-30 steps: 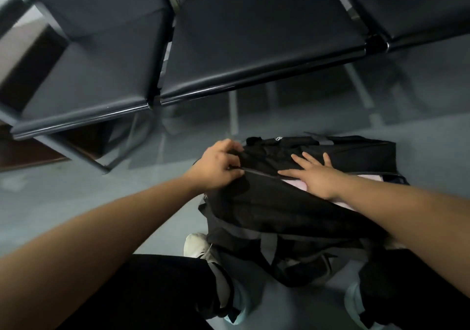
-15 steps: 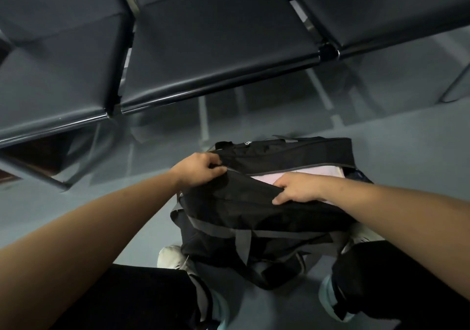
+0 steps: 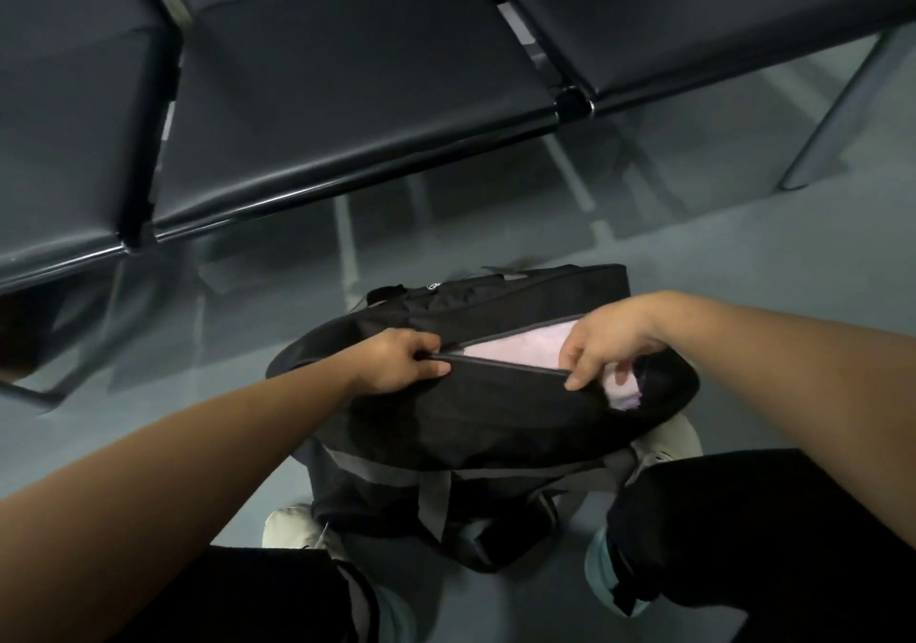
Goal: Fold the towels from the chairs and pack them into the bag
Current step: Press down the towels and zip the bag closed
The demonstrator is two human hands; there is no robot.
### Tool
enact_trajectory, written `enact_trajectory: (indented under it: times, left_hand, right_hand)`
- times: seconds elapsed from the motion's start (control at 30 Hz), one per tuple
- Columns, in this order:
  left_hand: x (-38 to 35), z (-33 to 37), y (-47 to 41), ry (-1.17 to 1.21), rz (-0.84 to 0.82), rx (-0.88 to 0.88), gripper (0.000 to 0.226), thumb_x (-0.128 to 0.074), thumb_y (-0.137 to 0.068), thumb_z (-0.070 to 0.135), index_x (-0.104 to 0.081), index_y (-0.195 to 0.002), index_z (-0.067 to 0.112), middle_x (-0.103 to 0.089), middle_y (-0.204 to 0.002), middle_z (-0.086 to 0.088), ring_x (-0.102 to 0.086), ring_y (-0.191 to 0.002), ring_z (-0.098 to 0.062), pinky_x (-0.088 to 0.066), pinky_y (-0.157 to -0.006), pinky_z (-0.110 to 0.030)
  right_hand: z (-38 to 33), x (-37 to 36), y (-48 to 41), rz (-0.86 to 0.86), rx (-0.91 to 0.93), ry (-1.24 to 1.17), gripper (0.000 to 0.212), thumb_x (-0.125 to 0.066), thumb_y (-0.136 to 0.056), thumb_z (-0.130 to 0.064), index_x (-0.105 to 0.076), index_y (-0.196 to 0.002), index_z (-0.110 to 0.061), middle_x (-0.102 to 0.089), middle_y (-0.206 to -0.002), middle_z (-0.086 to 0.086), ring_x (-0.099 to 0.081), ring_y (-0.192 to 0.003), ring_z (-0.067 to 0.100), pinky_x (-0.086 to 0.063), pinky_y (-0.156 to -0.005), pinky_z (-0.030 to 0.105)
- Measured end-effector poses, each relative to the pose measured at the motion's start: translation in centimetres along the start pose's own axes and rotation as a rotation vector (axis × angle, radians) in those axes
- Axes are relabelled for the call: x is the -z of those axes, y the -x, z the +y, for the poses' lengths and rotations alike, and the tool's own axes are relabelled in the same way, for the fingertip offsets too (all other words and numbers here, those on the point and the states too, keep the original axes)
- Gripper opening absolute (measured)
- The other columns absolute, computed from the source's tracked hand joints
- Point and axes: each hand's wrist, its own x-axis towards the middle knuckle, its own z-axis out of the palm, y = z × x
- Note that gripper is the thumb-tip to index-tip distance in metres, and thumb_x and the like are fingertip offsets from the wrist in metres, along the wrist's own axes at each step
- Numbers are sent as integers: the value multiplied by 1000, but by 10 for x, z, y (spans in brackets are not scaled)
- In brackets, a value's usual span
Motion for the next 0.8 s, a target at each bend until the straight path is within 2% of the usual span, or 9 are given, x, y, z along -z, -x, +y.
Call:
enact_trajectory:
  times: [0.07, 0.2, 0.33, 0.43, 0.5, 0.6, 0.67, 0.77, 0.8]
  left_hand:
    - [-4, -5, 1, -19, 8, -16, 24, -61, -100, 37, -54, -78, 29, -60, -99, 0, -58, -100, -20, -40, -84, -28]
    - [-3, -18, 4, 103, 71, 46, 24, -57, -102, 39, -67, -97, 18, -66, -104, 1, -62, -102, -18, -46, -94, -32]
    - [-4, -23, 8, 220, 140, 111, 21, -61, -100, 37, -70, -102, 19, -72, -102, 3, -66, -99, -13, -49, -88, -24]
    - [-9, -27, 12, 254, 165, 143, 20, -64, -99, 35, -73, -108, 19, -73, -106, 2, -66, -101, -13, -48, -84, -18]
    - [-8, -29, 16, 245, 196, 157, 17, -63, -99, 34, -73, -104, 22, -73, -106, 3, -66, -101, -14, -47, -88, -23]
    - [1, -38, 23, 266, 255, 216, 20, -64, -99, 35, -72, -87, 20, -72, -91, 2, -66, -89, -18, -49, -82, -29]
    - [6, -43, 28, 198, 211, 258, 24, -64, -98, 36, -73, -86, 17, -70, -91, 0, -64, -88, -17, -48, -80, -28]
    - [5, -45, 29, -66, 55, 182, 26, -61, -99, 36, -75, -99, 13, -65, -107, -2, -58, -106, -19, -44, -98, -30]
    - [4, -41, 25, -126, 41, 139, 29, -59, -99, 36, -73, -99, 11, -64, -107, -5, -57, -108, -22, -43, -99, -31]
  right_hand:
    - [-15, 16, 8, 109, 82, 133, 30, -74, -91, -16, -57, -67, -15, -47, -57, -1, -47, -44, 7, -38, -45, 17]
    - [-30, 43, 4, 375, 216, 106, 28, -75, -91, -31, -64, -67, -19, -55, -51, -16, -51, -62, 9, -40, -66, 27]
    - [9, 34, -10, 300, 125, 138, 26, -79, -87, -37, -68, -69, -23, -60, -59, -11, -56, -59, 9, -53, -69, 39]
    - [29, 31, -12, 223, 33, 246, 19, -78, -88, -33, -68, -74, -24, -64, -72, -7, -59, -76, 16, -45, -71, 30]
    - [34, 36, -13, 339, 91, 103, 20, -79, -87, -31, -70, -71, -22, -64, -68, -8, -58, -73, 14, -43, -69, 27]
    - [31, 40, -24, 549, 168, -151, 20, -79, -88, -32, -72, -71, -25, -68, -71, -9, -61, -73, 12, -45, -75, 29]
    - [26, 32, -38, 607, 198, -103, 19, -79, -88, -34, -70, -71, -29, -69, -75, -9, -63, -77, 13, -45, -72, 26]
    - [20, 17, -55, 635, 236, 14, 13, -79, -89, -31, -75, -80, -22, -70, -80, -5, -63, -82, 15, -41, -70, 25]
    - [19, 16, -58, 643, 242, 26, 13, -78, -89, -30, -77, -84, -18, -72, -83, -3, -65, -84, 16, -42, -73, 26]
